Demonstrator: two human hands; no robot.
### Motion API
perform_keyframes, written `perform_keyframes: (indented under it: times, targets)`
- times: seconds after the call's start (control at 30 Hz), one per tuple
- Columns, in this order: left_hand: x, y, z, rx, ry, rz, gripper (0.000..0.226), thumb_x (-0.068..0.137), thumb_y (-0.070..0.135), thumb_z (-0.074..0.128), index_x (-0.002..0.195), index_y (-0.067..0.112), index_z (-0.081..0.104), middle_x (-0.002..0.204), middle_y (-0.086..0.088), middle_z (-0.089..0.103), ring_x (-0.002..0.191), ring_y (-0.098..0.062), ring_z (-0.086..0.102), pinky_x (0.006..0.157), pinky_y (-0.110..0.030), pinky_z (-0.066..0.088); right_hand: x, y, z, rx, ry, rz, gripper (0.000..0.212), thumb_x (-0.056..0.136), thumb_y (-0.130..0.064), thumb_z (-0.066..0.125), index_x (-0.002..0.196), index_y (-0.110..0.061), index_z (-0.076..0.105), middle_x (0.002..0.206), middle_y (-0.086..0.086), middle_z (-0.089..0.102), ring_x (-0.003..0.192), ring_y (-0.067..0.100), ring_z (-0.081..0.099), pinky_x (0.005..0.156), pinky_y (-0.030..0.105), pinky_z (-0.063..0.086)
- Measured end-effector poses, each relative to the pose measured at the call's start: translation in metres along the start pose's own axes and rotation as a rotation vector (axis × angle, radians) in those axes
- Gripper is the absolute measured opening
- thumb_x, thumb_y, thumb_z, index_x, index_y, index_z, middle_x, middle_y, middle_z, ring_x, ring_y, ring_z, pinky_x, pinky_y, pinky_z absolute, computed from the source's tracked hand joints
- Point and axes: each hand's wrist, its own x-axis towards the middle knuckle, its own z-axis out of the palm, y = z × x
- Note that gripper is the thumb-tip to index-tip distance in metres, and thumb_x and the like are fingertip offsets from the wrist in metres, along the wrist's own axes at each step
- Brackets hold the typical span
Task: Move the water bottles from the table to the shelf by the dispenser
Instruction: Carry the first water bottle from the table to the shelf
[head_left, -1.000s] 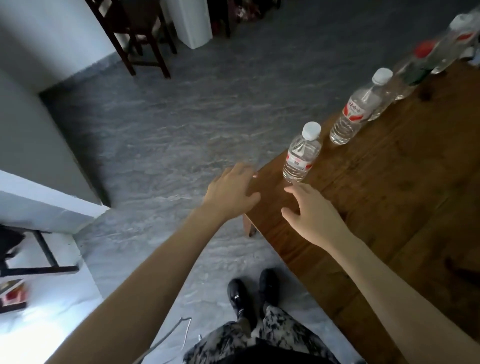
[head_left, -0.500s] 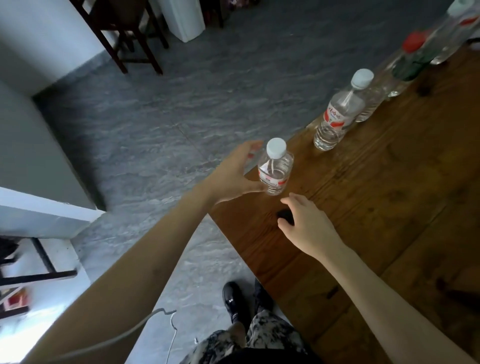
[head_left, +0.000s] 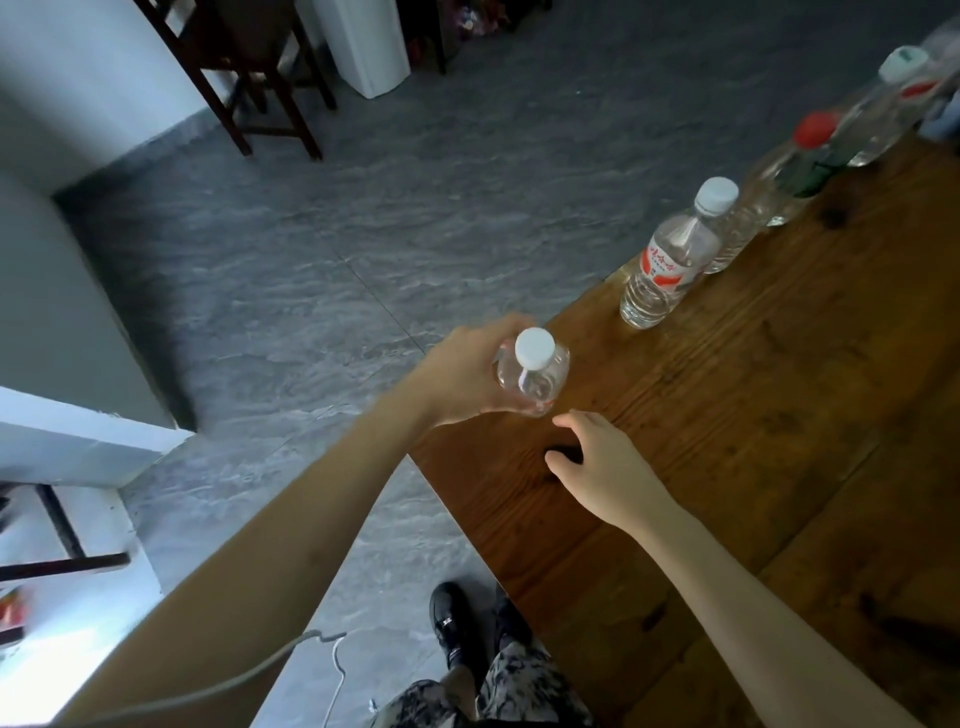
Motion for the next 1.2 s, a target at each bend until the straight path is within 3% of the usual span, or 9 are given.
perform_keyframes:
  times: [0.13,0.3,0.43,0.53,0.63,0.83,1.07,1.2]
  targets:
    - [-0.02,-0.002,-0.01,0.129,0.028,-0.006,0.079,0.064,0.045,0.09,0.132,0.032,0.053,0.127,0.009,0.066,0.115,-0.014,0.061,0.099,-0.04,0.048,0.008,-0.003,-0.003,0.231,-0.072,0.09,0.047,0.095,-0.035,0.056,0.14,-0.025,0.049,0.142,-0.001,0.052,0.129,0.015,0.05,0.094,0.026,0.045]
    - [-0.055,0.001,-0.034,0.089,0.153,-0.036,0.076,0.063,0.046,0.091,0.128,0.031,0.057,0.12,0.015,0.067,0.105,-0.002,0.057,0.089,-0.024,0.045,0.017,-0.021,-0.001,0.527,-0.206,0.167,0.04,0.098,-0.032,0.051,0.137,-0.024,0.053,0.139,-0.003,0.056,0.12,0.011,0.054,0.102,0.032,0.044]
    - [-0.082,0.004,-0.051,0.025,0.278,-0.062,0.077,0.058,0.044,0.094,0.125,0.031,0.057,0.108,0.024,0.059,0.1,0.001,0.056,0.091,-0.025,0.048,0.021,-0.041,0.002,1.07,-0.456,0.4,0.031,0.102,-0.03,0.046,0.127,-0.017,0.059,0.129,0.007,0.064,0.114,0.021,0.064,0.096,0.05,0.053]
    - [-0.098,0.002,-0.06,0.011,0.345,-0.057,0.076,0.057,0.047,0.092,0.122,0.035,0.056,0.104,0.028,0.059,0.095,0.011,0.057,0.085,-0.012,0.044,0.022,-0.052,0.003,1.276,-0.594,0.44,0.035,0.101,-0.031,0.046,0.126,-0.01,0.06,0.125,0.015,0.067,0.115,0.03,0.065,0.095,0.056,0.052]
    - [-0.112,0.003,-0.07,0.019,0.392,-0.039,0.078,0.057,0.052,0.089,0.126,0.033,0.058,0.106,0.033,0.058,0.098,0.019,0.054,0.083,-0.002,0.04,0.024,-0.063,0.004,1.325,-0.683,0.418,0.042,0.101,-0.035,0.043,0.128,-0.007,0.059,0.124,0.018,0.068,0.116,0.031,0.065,0.098,0.056,0.05]
    - [-0.14,0.009,-0.084,0.035,0.504,-0.049,0.077,0.057,0.059,0.085,0.126,0.037,0.059,0.107,0.037,0.059,0.101,0.016,0.057,0.085,-0.004,0.043,0.025,-0.086,0.004,1.336,-0.752,0.379,0.046,0.102,-0.036,0.04,0.13,-0.004,0.057,0.123,0.019,0.068,0.119,0.033,0.063,0.103,0.054,0.047]
    - [-0.162,0.023,-0.11,0.005,0.626,-0.139,0.065,0.053,0.07,0.077,0.109,0.058,0.047,0.096,0.057,0.053,0.096,0.027,0.053,0.081,0.005,0.038,0.031,-0.117,-0.001,1.333,-0.837,0.304,0.046,0.103,-0.034,0.039,0.128,-0.003,0.06,0.122,0.019,0.069,0.118,0.031,0.063,0.097,0.051,0.051]
    - [-0.174,0.022,-0.123,0.004,0.694,-0.157,0.069,0.052,0.072,0.075,0.113,0.052,0.051,0.089,0.049,0.057,0.094,0.026,0.055,0.081,0.004,0.039,0.034,-0.139,-0.002,1.282,-0.899,0.252,0.047,0.103,-0.035,0.039,0.129,-0.003,0.061,0.125,0.019,0.067,0.118,0.03,0.064,0.095,0.051,0.052]
